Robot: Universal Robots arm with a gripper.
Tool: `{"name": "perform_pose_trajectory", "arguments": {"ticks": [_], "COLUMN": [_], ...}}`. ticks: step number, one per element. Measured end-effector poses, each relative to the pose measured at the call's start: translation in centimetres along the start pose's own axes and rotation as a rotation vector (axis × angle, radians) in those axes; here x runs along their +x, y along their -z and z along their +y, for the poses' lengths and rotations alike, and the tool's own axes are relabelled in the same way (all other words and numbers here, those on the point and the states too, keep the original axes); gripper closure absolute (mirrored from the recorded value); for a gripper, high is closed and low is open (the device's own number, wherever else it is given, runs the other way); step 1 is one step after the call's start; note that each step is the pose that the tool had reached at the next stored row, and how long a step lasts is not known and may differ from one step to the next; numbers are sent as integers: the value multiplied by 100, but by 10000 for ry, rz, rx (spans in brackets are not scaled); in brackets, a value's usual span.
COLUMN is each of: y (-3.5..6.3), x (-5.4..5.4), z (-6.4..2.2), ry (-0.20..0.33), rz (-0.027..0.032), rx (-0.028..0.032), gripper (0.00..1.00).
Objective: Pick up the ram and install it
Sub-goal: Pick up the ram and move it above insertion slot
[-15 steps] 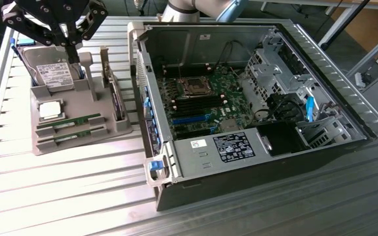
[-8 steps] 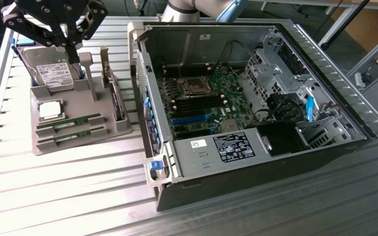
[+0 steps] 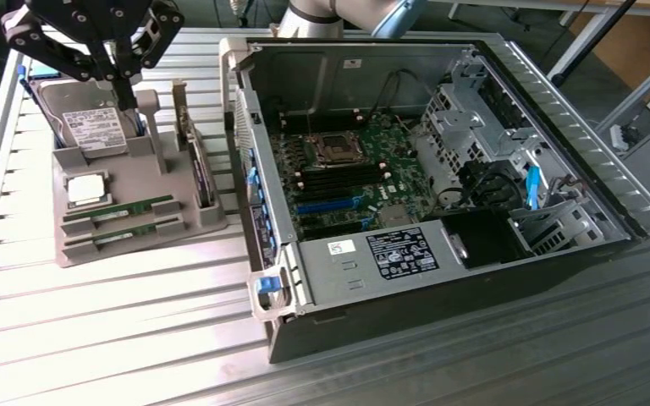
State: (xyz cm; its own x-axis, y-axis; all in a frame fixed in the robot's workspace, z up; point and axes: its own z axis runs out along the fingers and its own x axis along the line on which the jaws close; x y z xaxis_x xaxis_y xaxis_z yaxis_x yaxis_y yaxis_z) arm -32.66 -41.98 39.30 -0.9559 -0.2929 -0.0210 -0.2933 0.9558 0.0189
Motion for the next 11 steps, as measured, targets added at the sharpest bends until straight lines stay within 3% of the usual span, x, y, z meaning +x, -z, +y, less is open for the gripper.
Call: {"name": "perform_pose_trajectory", "arguments": {"ticks": [11], "y": [0], "x": [0], "z": [0], "ry": [760], "rz": [30], "rx": [35], "gripper": [91]}}
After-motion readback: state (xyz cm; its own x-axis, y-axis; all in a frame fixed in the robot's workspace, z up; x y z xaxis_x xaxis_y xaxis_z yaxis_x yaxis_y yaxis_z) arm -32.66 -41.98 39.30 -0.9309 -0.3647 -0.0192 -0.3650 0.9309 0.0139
